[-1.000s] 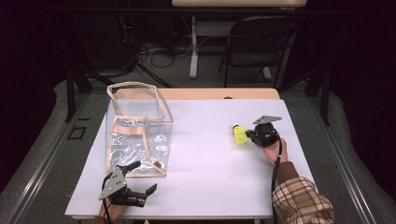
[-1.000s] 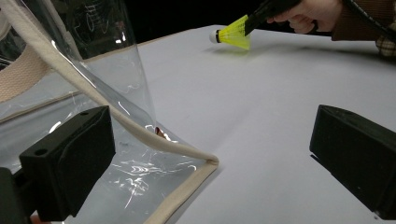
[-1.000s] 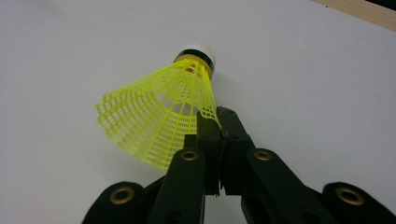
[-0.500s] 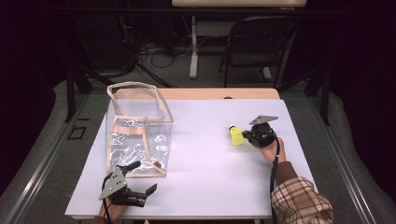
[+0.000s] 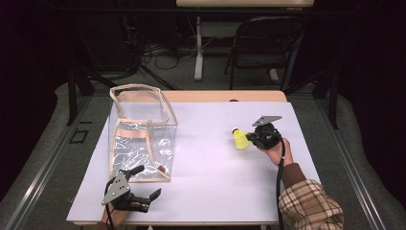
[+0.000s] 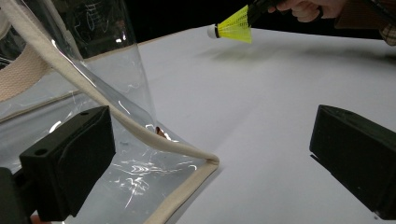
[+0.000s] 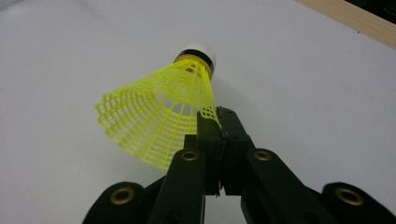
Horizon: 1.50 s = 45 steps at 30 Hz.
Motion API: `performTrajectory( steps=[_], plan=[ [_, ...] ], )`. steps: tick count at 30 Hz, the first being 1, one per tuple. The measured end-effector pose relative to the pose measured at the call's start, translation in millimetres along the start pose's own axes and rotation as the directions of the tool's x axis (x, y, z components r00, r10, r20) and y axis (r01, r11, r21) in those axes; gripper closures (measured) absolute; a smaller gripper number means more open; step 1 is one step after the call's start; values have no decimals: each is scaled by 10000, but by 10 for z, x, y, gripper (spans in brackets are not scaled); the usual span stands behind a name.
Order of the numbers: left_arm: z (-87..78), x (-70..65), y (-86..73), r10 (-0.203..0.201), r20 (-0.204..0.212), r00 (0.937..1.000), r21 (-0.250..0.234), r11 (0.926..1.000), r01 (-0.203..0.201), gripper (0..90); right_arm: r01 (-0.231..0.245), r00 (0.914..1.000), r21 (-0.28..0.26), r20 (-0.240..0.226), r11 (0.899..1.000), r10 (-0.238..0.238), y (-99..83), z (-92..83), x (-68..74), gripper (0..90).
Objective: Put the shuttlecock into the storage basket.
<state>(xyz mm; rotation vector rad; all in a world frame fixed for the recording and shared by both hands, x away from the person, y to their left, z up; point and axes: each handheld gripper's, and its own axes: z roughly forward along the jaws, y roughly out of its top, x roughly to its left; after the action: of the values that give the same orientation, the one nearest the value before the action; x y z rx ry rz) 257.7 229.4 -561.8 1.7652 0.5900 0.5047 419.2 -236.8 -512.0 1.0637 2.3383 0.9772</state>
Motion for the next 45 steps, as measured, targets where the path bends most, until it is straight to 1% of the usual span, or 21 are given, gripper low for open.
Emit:
performTrajectory(
  steps=[12,24,36,45],
  plan=[
    [-4,-1,2,-9,-30,10000,-4,10000,9,0,229,9995,136,212,9996,-232,154,-170,-20,890],
    [-7,-1,3,-16,-8,10000,15,10000,16,0,531,9982,296,278,9982,-539,298,-317,-24,890],
    [-6,1,2,-13,0,10000,22,10000,13,0,831,9963,476,188,9954,-841,461,-362,14,890],
    [-5,2,2,-14,17,10000,23,10000,14,0,1017,9947,464,121,9937,-1023,575,-372,45,892]
  ],
)
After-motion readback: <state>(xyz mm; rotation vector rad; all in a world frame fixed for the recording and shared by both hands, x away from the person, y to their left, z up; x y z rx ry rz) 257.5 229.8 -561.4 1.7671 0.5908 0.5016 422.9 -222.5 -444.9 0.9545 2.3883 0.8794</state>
